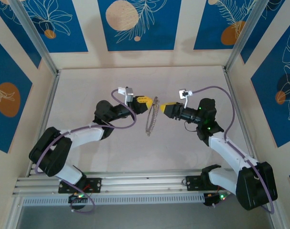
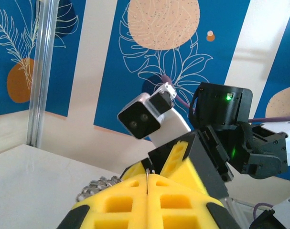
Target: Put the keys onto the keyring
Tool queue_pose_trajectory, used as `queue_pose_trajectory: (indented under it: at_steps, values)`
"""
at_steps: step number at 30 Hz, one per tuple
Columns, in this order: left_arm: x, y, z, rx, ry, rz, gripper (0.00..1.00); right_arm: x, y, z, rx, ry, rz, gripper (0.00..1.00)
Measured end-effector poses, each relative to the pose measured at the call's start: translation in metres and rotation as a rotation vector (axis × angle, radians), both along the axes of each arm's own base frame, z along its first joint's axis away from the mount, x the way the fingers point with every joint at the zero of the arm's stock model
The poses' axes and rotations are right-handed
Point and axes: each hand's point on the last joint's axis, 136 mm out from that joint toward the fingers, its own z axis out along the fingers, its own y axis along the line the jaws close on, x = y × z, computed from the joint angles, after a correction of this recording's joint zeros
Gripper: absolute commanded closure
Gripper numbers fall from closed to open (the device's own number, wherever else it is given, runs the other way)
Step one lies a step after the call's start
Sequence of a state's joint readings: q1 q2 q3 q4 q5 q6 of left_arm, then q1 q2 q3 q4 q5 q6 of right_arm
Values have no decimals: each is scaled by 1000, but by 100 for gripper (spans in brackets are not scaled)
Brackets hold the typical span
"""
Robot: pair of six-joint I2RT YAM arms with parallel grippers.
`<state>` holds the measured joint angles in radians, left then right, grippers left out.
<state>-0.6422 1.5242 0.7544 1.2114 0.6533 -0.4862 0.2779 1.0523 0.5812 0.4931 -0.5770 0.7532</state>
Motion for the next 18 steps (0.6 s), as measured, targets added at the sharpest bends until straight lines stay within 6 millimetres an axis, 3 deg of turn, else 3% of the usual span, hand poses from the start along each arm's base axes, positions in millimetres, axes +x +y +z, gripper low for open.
queue_pose_trajectory:
  at_steps: [7,18]
  values:
    - [2,-1,-2,-23,42,-17,100,-2,-12,20,30,-47,-34,48]
    - [11,-2,2,-90,147,-19,100,3,2,40,104,-70,-10,48]
